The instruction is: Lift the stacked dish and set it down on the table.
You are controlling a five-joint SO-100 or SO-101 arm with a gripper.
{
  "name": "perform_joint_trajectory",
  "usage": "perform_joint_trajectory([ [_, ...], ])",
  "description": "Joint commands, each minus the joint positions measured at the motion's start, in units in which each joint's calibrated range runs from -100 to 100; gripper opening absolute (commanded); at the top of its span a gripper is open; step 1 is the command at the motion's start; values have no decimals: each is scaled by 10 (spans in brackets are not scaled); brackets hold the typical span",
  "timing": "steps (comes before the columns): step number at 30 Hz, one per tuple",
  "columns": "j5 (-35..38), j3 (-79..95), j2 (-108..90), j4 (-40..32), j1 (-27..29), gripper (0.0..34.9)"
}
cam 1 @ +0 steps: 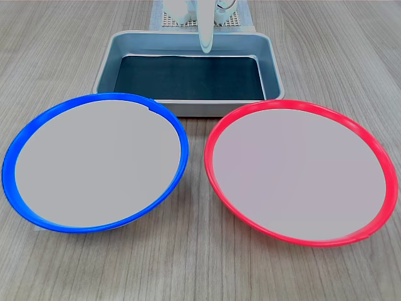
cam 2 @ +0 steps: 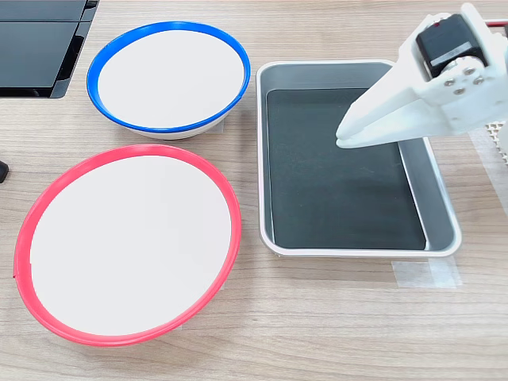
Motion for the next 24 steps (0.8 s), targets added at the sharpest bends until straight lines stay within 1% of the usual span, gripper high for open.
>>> perform_joint_trajectory([
  [1,0,0,0,2,-1,1],
  [24,1,0,0,2,-4,3],
])
